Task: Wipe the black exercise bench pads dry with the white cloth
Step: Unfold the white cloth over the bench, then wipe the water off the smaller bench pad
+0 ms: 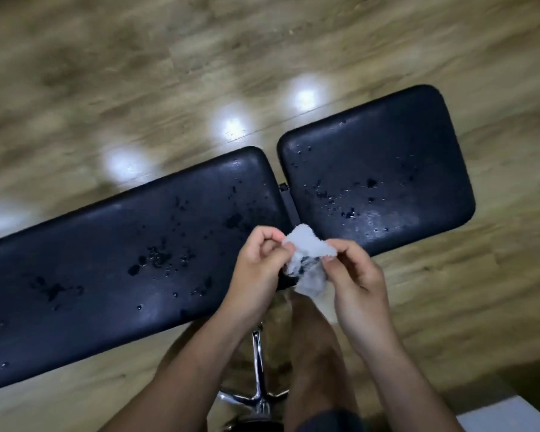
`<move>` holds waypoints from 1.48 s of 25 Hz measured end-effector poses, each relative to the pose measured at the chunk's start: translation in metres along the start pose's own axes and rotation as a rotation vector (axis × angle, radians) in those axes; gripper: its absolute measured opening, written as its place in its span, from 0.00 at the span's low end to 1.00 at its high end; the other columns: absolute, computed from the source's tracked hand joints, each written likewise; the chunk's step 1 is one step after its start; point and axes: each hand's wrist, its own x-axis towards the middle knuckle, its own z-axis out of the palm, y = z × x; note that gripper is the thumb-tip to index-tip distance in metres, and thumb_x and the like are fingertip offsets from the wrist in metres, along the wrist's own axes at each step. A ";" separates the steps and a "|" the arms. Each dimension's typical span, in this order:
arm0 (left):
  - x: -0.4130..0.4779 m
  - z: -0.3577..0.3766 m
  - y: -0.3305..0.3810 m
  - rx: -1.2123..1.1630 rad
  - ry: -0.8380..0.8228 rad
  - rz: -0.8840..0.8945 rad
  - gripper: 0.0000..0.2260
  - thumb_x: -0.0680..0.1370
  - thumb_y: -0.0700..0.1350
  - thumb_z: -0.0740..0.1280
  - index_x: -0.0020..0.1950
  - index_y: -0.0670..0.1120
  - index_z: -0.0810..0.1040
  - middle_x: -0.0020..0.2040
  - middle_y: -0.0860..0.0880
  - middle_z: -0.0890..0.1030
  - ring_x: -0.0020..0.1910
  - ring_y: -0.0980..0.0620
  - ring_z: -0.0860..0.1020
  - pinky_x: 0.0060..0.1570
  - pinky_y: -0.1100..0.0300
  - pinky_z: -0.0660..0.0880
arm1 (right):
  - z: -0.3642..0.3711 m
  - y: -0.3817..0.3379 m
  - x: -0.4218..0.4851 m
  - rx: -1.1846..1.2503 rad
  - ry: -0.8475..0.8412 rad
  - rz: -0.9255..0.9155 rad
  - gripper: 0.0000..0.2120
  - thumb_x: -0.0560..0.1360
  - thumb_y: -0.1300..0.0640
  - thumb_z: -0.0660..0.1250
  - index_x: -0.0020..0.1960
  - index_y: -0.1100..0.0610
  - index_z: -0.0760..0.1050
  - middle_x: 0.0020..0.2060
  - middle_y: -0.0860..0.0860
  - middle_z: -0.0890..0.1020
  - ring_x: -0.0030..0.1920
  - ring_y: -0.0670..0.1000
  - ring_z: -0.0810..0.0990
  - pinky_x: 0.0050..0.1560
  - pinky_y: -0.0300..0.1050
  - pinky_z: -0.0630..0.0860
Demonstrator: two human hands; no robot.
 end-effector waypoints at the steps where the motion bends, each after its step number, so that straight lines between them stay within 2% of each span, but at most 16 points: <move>1: 0.005 0.019 0.005 -0.015 -0.051 -0.014 0.08 0.77 0.34 0.67 0.55 0.39 0.73 0.38 0.45 0.75 0.36 0.53 0.74 0.37 0.64 0.73 | -0.020 -0.005 0.008 0.019 0.012 -0.014 0.13 0.78 0.68 0.61 0.45 0.53 0.78 0.37 0.43 0.82 0.38 0.40 0.78 0.40 0.32 0.74; 3: 0.013 0.049 0.016 0.053 -0.180 -0.022 0.13 0.75 0.34 0.70 0.59 0.42 0.76 0.41 0.46 0.79 0.39 0.53 0.77 0.39 0.64 0.75 | -0.057 -0.011 0.025 0.052 0.060 -0.046 0.12 0.78 0.69 0.61 0.46 0.54 0.77 0.37 0.42 0.81 0.37 0.41 0.77 0.38 0.32 0.73; 6: 0.021 0.078 0.031 0.230 -0.284 0.021 0.05 0.74 0.40 0.73 0.47 0.41 0.80 0.40 0.45 0.78 0.38 0.52 0.76 0.40 0.62 0.72 | -0.095 -0.012 0.048 0.098 0.121 -0.046 0.08 0.79 0.64 0.62 0.47 0.53 0.76 0.34 0.45 0.79 0.33 0.44 0.74 0.34 0.36 0.71; 8: 0.030 0.089 0.036 0.093 -0.251 0.010 0.08 0.72 0.43 0.75 0.43 0.43 0.78 0.41 0.43 0.79 0.40 0.49 0.77 0.41 0.55 0.72 | -0.105 -0.009 0.058 0.253 0.005 0.014 0.05 0.79 0.55 0.64 0.49 0.54 0.77 0.36 0.49 0.80 0.35 0.47 0.77 0.37 0.39 0.74; 10: 0.041 0.095 0.038 -0.106 -0.221 -0.077 0.09 0.71 0.47 0.75 0.44 0.45 0.79 0.44 0.42 0.82 0.42 0.45 0.79 0.43 0.51 0.74 | -0.102 -0.003 0.063 0.313 -0.191 0.053 0.13 0.76 0.48 0.65 0.55 0.54 0.77 0.48 0.52 0.84 0.49 0.51 0.82 0.49 0.46 0.78; 11: 0.045 0.097 0.037 -0.137 -0.232 -0.099 0.10 0.71 0.49 0.74 0.46 0.44 0.80 0.44 0.41 0.83 0.42 0.43 0.79 0.43 0.50 0.74 | -0.096 0.000 0.065 0.247 -0.243 0.045 0.14 0.75 0.49 0.66 0.58 0.53 0.76 0.51 0.53 0.84 0.53 0.52 0.82 0.52 0.48 0.78; 13: 0.053 0.096 0.037 -0.041 -0.257 -0.023 0.11 0.73 0.50 0.71 0.47 0.43 0.82 0.42 0.43 0.83 0.41 0.44 0.80 0.42 0.50 0.77 | -0.082 0.005 0.077 0.041 -0.168 0.010 0.12 0.75 0.56 0.69 0.57 0.51 0.75 0.49 0.49 0.84 0.50 0.48 0.83 0.51 0.48 0.79; 16: 0.097 0.056 0.029 0.654 0.015 0.538 0.10 0.76 0.50 0.67 0.48 0.45 0.83 0.45 0.50 0.82 0.46 0.51 0.80 0.50 0.50 0.77 | -0.072 0.006 0.115 -0.232 0.027 -0.086 0.09 0.76 0.65 0.65 0.51 0.53 0.76 0.43 0.46 0.82 0.43 0.45 0.80 0.44 0.45 0.76; 18: 0.148 0.014 0.035 1.016 0.249 0.694 0.10 0.78 0.49 0.64 0.52 0.46 0.81 0.50 0.49 0.80 0.52 0.47 0.77 0.57 0.47 0.71 | -0.077 -0.004 0.156 -0.432 0.109 -0.211 0.09 0.74 0.65 0.64 0.51 0.53 0.76 0.42 0.48 0.81 0.44 0.49 0.79 0.44 0.43 0.75; 21: 0.221 -0.035 0.039 1.266 0.298 0.587 0.16 0.78 0.51 0.58 0.58 0.45 0.78 0.56 0.45 0.77 0.57 0.41 0.75 0.60 0.46 0.66 | -0.078 -0.026 0.229 -0.827 0.222 -0.507 0.16 0.71 0.67 0.61 0.56 0.58 0.77 0.48 0.57 0.78 0.49 0.49 0.74 0.48 0.28 0.66; 22: 0.237 -0.045 0.036 1.284 0.272 0.526 0.17 0.77 0.52 0.56 0.59 0.44 0.77 0.57 0.44 0.77 0.57 0.40 0.74 0.60 0.46 0.66 | -0.071 -0.029 0.251 -0.910 0.217 -0.543 0.18 0.70 0.65 0.60 0.58 0.59 0.77 0.50 0.60 0.77 0.50 0.50 0.73 0.50 0.28 0.65; 25: 0.253 -0.051 0.025 1.255 0.247 0.491 0.18 0.77 0.50 0.55 0.58 0.42 0.75 0.56 0.42 0.75 0.55 0.38 0.74 0.59 0.46 0.69 | -0.036 -0.015 0.271 -1.179 0.160 -0.522 0.21 0.68 0.57 0.60 0.59 0.55 0.77 0.56 0.57 0.77 0.56 0.60 0.73 0.55 0.51 0.68; 26: 0.252 -0.049 0.023 1.250 0.262 0.519 0.16 0.77 0.49 0.57 0.58 0.41 0.75 0.55 0.42 0.75 0.54 0.38 0.73 0.58 0.47 0.68 | -0.017 -0.006 0.263 -1.249 0.129 -0.555 0.20 0.67 0.55 0.60 0.58 0.54 0.78 0.57 0.56 0.77 0.57 0.62 0.73 0.55 0.54 0.68; 31: 0.253 -0.051 0.028 1.314 0.265 0.565 0.20 0.75 0.52 0.53 0.57 0.42 0.76 0.52 0.43 0.75 0.52 0.40 0.72 0.58 0.47 0.64 | 0.056 0.016 0.232 -1.338 -0.228 -0.802 0.18 0.65 0.54 0.66 0.54 0.53 0.81 0.60 0.56 0.76 0.62 0.58 0.68 0.61 0.54 0.62; 33: 0.256 -0.051 0.026 1.343 0.261 0.570 0.20 0.75 0.52 0.53 0.56 0.43 0.76 0.51 0.43 0.76 0.52 0.41 0.73 0.58 0.46 0.64 | 0.024 0.009 0.250 -1.377 -0.108 -0.746 0.18 0.66 0.52 0.64 0.55 0.51 0.80 0.61 0.55 0.75 0.62 0.59 0.66 0.59 0.56 0.63; 37: 0.257 -0.050 0.025 1.394 0.273 0.570 0.18 0.75 0.51 0.54 0.56 0.45 0.76 0.51 0.44 0.76 0.52 0.42 0.74 0.58 0.45 0.64 | -0.051 -0.020 0.284 -1.272 0.490 -0.226 0.22 0.70 0.54 0.59 0.62 0.54 0.77 0.64 0.58 0.70 0.63 0.65 0.66 0.59 0.59 0.66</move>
